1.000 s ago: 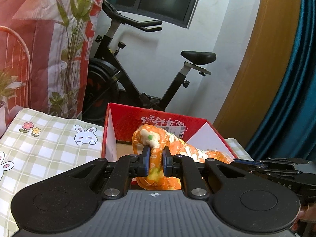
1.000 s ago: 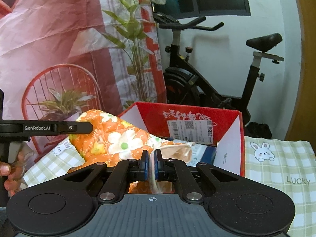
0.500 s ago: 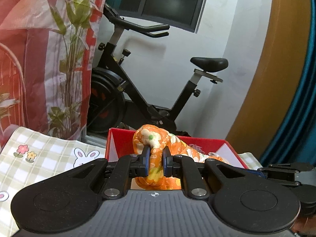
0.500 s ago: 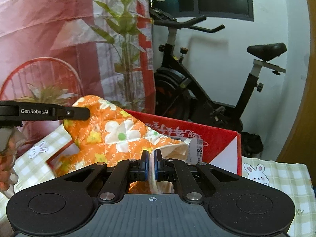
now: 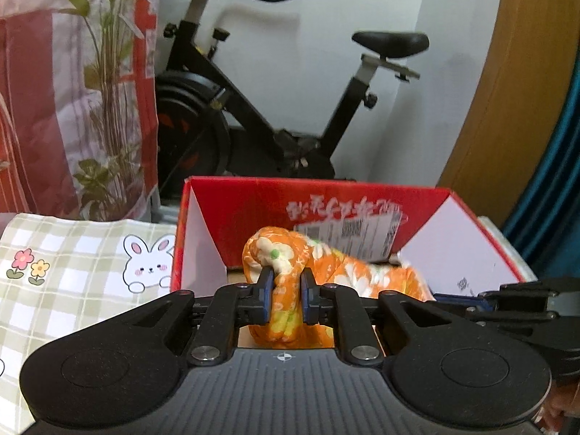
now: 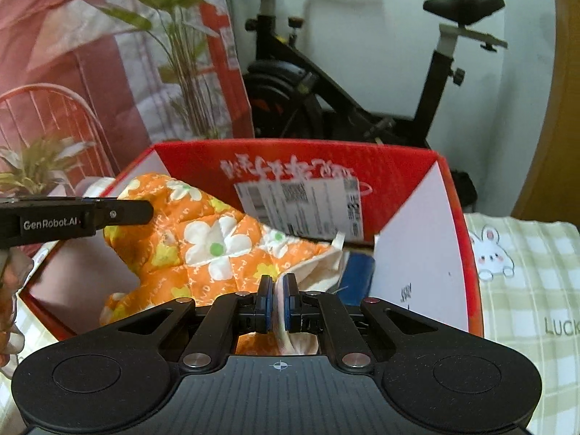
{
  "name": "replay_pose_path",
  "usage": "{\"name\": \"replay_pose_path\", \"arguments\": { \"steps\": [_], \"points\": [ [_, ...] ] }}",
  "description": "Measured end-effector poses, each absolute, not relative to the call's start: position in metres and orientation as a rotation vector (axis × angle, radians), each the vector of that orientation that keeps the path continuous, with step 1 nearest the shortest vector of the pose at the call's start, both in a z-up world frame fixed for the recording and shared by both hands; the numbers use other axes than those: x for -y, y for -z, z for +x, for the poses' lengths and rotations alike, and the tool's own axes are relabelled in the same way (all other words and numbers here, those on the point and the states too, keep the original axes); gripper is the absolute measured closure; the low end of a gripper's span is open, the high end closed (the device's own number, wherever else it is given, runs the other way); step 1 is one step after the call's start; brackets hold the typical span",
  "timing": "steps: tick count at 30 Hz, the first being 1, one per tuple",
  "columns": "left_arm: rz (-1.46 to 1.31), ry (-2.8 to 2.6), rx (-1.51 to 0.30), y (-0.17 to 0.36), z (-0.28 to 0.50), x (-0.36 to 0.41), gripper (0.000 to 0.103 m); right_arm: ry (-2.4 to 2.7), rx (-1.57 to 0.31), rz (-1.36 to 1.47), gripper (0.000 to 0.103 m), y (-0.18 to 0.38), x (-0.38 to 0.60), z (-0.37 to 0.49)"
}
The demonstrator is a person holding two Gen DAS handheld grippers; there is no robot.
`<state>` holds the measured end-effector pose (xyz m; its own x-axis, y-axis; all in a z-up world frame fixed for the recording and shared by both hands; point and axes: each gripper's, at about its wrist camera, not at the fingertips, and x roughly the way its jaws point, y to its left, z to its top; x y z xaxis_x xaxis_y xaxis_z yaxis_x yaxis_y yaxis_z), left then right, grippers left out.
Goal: Organize soft objects
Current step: 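Lower the orange cloth into the red box and open both grippers, then withdraw both grippers from the box toward the remaining items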
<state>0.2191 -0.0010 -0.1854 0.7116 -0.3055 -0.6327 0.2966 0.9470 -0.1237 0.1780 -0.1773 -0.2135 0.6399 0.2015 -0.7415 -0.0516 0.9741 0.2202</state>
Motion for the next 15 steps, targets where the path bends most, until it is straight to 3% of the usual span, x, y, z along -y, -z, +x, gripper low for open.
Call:
{"name": "replay_pose_path", "arguments": {
  "steps": [2,4,6,10,13,15],
  "points": [
    [0.001,0.333,-0.712,0.185,0.219,0.002,0.054,-0.124,-0.89,0.168,0.086,0.216,0.175,0.178],
    [0.005,0.338,-0.689,0.182,0.216,0.003,0.043,-0.11,-0.893,0.154,0.078,0.215,0.173,0.177],
    [0.022,0.34,-0.677,0.178,0.212,0.005,0.038,-0.099,-0.895,0.145,0.058,0.213,0.171,0.175],
    [0.041,0.331,-0.67,0.171,0.207,0.004,0.027,-0.097,-0.881,0.132,0.045,0.205,0.17,0.17],
    [0.049,0.325,-0.673,0.166,0.198,0.004,0.019,-0.105,-0.866,0.13,0.03,0.196,0.169,0.163],
    [0.052,0.318,-0.671,0.162,0.191,0.001,0.014,-0.113,-0.847,0.132,0.013,0.19,0.168,0.157]
  ]
}}
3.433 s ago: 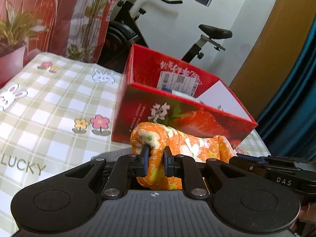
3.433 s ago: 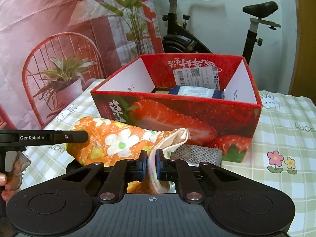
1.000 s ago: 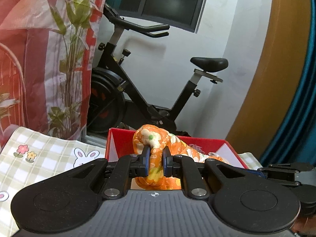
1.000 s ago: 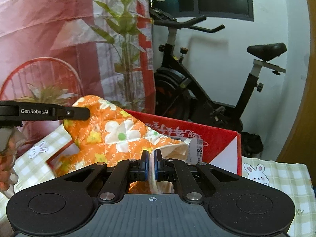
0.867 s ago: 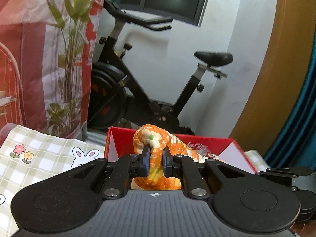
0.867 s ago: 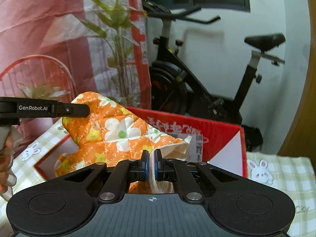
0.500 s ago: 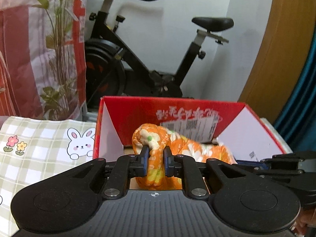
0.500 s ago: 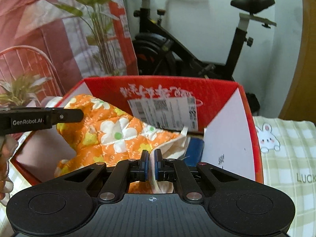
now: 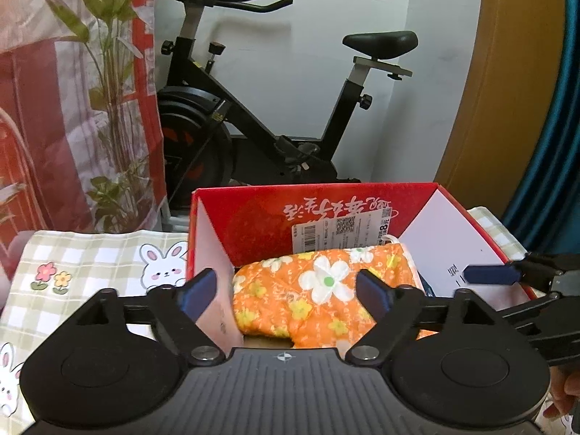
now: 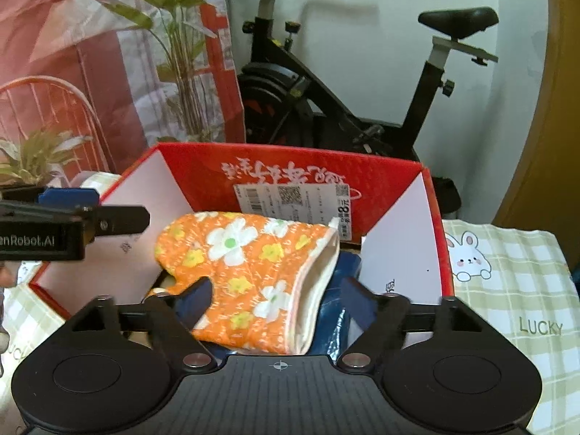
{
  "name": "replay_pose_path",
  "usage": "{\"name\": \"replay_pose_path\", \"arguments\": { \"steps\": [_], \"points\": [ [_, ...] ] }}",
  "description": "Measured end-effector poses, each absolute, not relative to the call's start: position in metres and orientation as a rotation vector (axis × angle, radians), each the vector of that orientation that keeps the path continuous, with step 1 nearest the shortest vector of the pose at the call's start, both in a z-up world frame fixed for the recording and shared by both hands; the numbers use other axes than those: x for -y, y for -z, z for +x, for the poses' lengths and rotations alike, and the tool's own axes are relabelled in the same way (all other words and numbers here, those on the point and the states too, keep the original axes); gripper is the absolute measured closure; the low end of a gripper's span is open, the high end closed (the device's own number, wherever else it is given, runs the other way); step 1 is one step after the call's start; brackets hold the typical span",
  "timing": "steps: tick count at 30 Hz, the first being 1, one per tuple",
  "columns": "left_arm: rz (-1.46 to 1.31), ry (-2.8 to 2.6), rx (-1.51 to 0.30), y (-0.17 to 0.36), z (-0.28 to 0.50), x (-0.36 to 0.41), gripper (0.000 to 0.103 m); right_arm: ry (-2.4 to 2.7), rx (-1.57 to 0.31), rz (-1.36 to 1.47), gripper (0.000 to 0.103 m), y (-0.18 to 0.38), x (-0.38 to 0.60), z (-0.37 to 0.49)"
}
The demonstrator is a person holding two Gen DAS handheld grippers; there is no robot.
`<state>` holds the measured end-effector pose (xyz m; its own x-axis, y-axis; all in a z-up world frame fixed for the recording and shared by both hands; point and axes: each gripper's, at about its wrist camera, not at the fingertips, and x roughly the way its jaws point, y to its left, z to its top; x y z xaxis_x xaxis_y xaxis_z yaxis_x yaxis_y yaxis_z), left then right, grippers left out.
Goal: Organize soft objects
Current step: 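Withdraw both grippers from the box toward the remaining items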
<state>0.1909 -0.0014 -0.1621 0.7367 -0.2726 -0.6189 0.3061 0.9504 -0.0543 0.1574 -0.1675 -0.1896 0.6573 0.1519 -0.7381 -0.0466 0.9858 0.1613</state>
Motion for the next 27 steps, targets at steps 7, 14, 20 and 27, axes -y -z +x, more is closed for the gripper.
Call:
{"name": "replay_pose_path", "arguments": {
  "steps": [7,14,20,27],
  "points": [
    [0.039,0.322,-0.67,0.157,0.164,-0.009,0.0,-0.108,-0.796,0.144,0.0,0.17,0.168,0.134],
    [0.055,0.304,-0.663,0.155,0.132,-0.013,0.0,-0.094,-0.734,0.162,0.0,0.156,0.171,0.105],
    [0.041,0.284,-0.674,0.158,0.108,-0.02,0.0,-0.091,-0.725,0.165,0.0,0.155,0.168,0.081],
    [0.04,0.277,-0.686,0.165,0.083,-0.022,0.0,-0.096,-0.724,0.163,0.0,0.162,0.166,0.05]
  ]
}}
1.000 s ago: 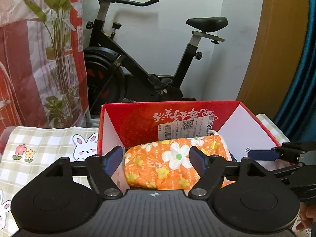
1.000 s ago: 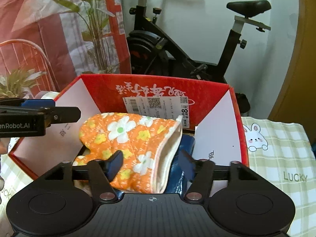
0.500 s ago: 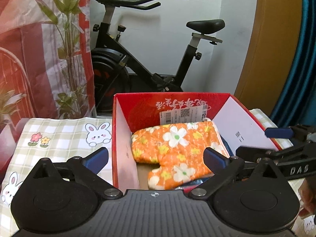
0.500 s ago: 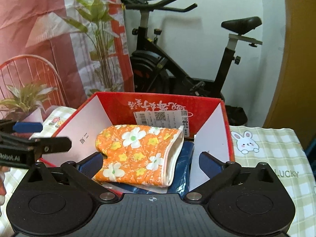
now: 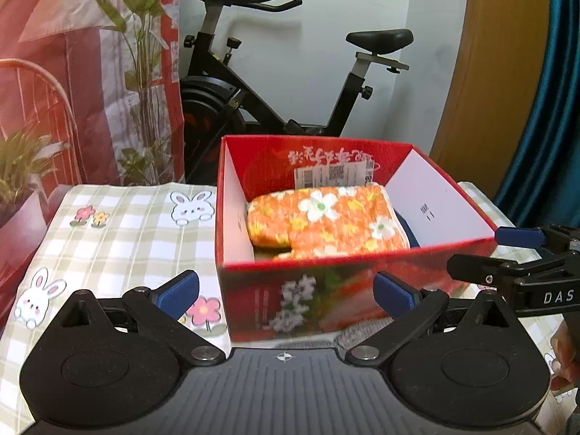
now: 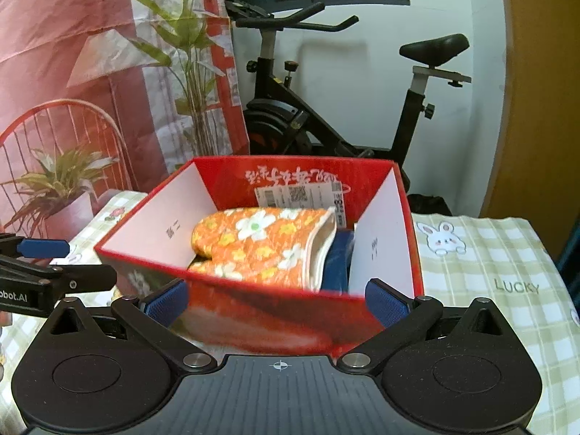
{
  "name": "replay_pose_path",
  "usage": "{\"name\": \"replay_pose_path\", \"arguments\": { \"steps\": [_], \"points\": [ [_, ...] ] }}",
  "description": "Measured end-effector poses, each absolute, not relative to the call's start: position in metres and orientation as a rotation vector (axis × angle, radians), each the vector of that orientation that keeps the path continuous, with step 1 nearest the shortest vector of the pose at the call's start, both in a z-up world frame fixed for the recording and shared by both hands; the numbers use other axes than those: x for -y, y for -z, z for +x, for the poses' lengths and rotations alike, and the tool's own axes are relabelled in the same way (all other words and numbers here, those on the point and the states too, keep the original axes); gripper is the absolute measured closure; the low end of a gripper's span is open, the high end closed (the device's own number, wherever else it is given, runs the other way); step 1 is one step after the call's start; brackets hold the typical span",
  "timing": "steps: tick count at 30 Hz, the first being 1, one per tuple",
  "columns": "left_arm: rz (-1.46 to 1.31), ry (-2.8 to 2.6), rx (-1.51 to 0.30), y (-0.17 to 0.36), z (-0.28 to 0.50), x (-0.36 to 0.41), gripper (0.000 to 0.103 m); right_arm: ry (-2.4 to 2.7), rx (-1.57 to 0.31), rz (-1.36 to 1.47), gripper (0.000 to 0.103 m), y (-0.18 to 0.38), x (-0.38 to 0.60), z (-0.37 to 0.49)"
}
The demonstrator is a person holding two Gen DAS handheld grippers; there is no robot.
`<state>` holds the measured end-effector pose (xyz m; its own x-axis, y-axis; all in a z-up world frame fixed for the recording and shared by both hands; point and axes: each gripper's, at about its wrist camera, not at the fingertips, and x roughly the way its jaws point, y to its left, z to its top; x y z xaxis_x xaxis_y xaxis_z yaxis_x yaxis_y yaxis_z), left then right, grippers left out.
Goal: Organize soft objects
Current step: 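Withdraw both grippers from the box toward the remaining items, then move both grippers to the clear bag with green cable and close on it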
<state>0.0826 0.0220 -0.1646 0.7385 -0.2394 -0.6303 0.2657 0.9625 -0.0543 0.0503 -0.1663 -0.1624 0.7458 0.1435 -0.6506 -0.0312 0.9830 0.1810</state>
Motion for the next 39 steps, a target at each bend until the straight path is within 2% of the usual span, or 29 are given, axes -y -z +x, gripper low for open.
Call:
{"name": "replay_pose_path", "arguments": {
  "steps": [16,39],
  "points": [
    [-0.004,0.246,-0.714,0.192,0.044,-0.022,0.0,-0.097,-0.78,0.176,0.0,0.194,0.162,-0.001],
    [0.005,0.202,-0.716,0.198,0.022,-0.023,0.0,-0.06,-0.791,0.185,0.0,0.205,0.169,-0.016]
  ]
}}
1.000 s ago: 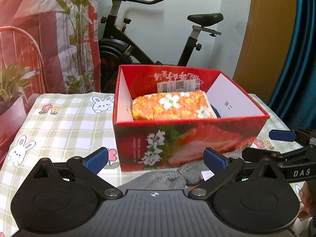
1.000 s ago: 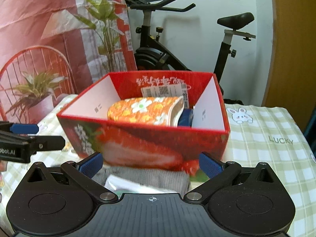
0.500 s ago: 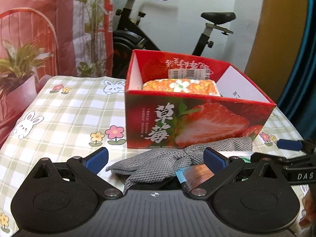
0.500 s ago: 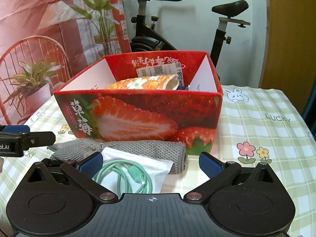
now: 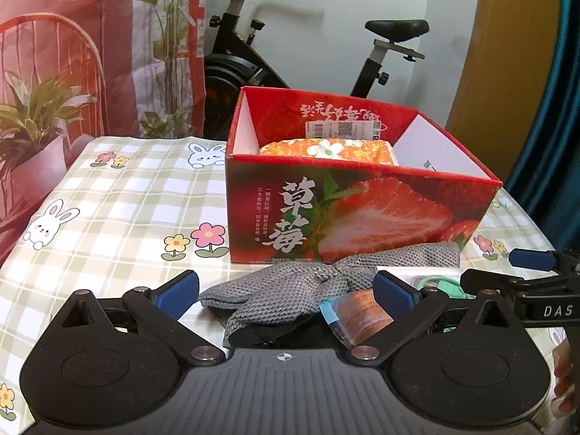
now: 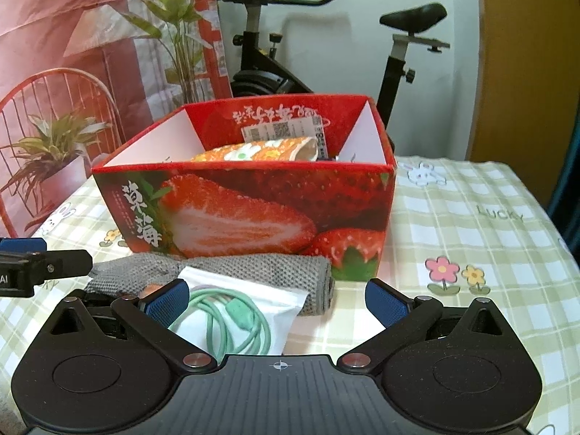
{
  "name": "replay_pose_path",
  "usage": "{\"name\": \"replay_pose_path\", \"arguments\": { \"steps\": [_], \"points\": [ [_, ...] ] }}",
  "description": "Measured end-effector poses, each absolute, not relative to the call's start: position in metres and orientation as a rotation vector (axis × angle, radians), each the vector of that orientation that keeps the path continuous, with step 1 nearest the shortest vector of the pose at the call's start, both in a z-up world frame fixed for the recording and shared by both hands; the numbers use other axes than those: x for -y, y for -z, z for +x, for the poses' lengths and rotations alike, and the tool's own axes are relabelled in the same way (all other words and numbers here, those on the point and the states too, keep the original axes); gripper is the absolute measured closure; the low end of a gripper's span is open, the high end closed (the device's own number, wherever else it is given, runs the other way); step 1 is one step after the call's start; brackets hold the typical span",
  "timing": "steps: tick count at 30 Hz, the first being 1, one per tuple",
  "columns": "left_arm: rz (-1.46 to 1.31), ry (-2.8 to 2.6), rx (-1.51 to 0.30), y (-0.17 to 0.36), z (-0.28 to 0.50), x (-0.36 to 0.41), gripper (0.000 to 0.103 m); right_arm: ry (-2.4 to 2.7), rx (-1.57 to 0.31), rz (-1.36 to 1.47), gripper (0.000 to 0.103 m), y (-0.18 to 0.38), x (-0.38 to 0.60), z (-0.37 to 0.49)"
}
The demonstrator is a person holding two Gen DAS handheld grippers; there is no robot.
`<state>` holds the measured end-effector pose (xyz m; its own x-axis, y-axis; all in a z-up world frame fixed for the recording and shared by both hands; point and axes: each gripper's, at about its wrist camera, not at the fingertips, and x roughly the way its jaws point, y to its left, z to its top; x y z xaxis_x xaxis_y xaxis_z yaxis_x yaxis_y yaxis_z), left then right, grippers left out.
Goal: Organize soft objects
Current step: 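Move both grippers to the clear bag with green cable and close on it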
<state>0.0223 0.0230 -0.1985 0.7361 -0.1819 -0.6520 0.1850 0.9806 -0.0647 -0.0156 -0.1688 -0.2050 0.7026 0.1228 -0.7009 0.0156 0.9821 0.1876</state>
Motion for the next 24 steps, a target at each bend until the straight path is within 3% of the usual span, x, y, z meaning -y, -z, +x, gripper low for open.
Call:
{"name": "replay_pose_path", "arguments": {
  "steps": [9,17,19,21,24],
  "points": [
    [-0.034,0.218,-0.729,0.199,0.019,-0.027,0.001,-0.083,-0.81,0.211,0.0,0.207,0.172,-0.023],
    [-0.058,0.286,-0.748,0.202,0.017,-0.023,0.009,-0.11,-0.848,0.18,0.001,0.209,0.164,-0.028],
    [-0.068,0.302,-0.757,0.204,0.017,-0.021,0.012,-0.124,-0.856,0.18,0.005,0.209,0.163,-0.031],
    [-0.077,0.321,-0.767,0.207,0.017,-0.021,0.015,-0.142,-0.868,0.182,0.02,0.209,0.163,-0.033],
    [-0.094,0.36,-0.774,0.208,0.016,-0.019,0.024,-0.179,-0.886,0.206,0.031,0.209,0.165,-0.035]
  ]
}}
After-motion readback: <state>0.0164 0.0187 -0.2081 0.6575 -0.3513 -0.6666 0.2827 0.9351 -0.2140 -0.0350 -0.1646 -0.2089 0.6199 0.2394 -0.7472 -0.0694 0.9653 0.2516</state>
